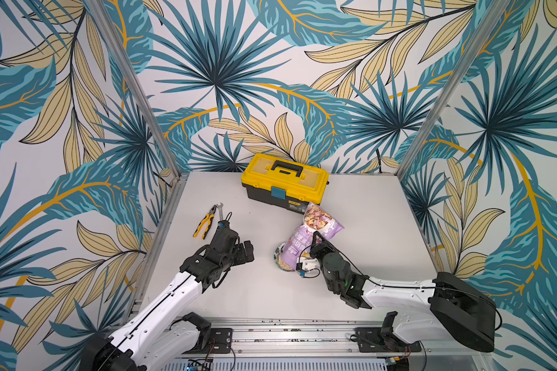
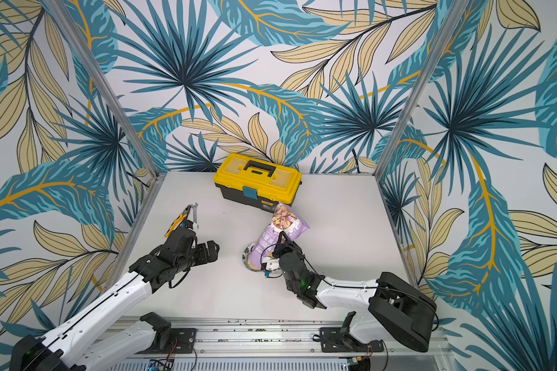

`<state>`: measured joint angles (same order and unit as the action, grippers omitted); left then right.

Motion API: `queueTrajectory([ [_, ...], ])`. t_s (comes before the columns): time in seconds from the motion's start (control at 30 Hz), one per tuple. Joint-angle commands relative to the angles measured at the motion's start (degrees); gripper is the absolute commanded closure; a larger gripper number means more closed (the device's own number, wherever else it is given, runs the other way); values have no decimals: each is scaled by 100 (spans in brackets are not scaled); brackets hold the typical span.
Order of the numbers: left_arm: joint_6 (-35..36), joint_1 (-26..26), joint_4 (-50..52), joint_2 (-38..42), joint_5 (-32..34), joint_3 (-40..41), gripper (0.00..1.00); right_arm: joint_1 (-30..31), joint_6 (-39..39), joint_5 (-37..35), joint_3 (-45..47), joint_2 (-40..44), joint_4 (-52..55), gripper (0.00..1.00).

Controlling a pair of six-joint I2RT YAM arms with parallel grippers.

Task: Pour the oats into the breakfast bowl
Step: Pour the oats into the bowl.

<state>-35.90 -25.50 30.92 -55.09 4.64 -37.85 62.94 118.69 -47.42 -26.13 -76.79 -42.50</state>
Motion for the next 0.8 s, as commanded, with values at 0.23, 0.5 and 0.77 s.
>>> queueTrajectory([
  [0.23,118,29,-45,-26,-95,-21,2,-21,601,-73,-231,10,-610,100],
  [0.5,144,27,-96,-67,-117,-45,2,-75,536,-98,-407,372,-322,100],
  [0.77,111,27,-140,-113,-140,49,2,-54,337,-43,13,174,-458,100],
])
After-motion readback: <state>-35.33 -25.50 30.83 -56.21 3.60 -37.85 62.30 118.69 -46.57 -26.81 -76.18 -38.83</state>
